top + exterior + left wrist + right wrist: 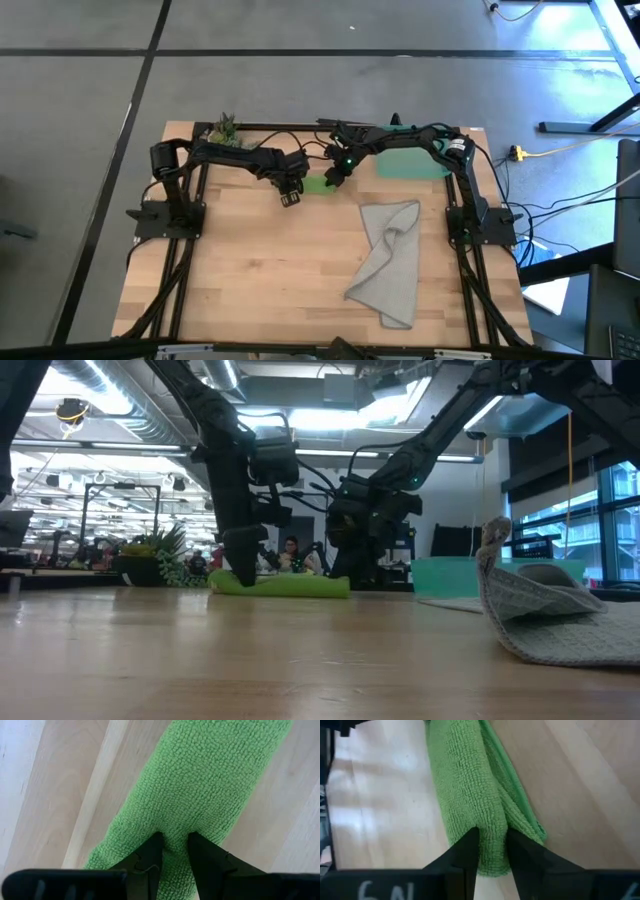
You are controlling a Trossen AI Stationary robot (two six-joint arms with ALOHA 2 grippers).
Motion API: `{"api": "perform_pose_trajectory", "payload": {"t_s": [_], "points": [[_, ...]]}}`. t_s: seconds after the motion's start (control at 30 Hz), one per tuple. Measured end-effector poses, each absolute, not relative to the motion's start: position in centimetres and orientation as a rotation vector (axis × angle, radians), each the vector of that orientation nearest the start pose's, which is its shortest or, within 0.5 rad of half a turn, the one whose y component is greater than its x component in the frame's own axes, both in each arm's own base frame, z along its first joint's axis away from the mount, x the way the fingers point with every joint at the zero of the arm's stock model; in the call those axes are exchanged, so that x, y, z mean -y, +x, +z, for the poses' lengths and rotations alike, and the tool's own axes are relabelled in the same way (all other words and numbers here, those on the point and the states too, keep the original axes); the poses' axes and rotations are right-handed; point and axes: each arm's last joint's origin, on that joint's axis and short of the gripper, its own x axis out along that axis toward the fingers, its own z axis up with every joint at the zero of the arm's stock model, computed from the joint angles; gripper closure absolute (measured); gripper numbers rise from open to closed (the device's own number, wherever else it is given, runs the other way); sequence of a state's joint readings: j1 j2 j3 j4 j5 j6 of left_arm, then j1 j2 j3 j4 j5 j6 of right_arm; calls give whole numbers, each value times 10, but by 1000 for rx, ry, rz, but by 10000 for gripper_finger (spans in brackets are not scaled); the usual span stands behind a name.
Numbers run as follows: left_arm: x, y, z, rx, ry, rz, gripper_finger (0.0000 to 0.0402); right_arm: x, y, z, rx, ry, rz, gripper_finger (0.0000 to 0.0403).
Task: Roll microfiber towels into tight, uniform cylinder then place into a basket
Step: Roll the green microfiber cloth, then put the green microfiber cloth into the blue bin
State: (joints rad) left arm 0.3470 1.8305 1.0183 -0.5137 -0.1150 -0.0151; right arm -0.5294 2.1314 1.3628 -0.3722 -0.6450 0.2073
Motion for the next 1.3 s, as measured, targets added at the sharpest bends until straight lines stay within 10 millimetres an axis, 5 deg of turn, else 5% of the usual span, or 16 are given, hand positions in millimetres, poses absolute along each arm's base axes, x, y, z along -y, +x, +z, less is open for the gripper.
{"api": "perform_pose_trajectory", "payload": {"t_s": [0.63, 0.97, 1.3], "points": [[-113, 303, 128, -1324, -169, 401, 308, 200, 353, 175, -926, 619, -182, 297], [-113, 303, 128, -1324, -172, 404, 308, 175, 340, 218, -996, 365, -428, 297], [-113, 303, 128, -1324, -173, 403, 308, 138, 338, 247, -1024, 132, -485, 297]]}}
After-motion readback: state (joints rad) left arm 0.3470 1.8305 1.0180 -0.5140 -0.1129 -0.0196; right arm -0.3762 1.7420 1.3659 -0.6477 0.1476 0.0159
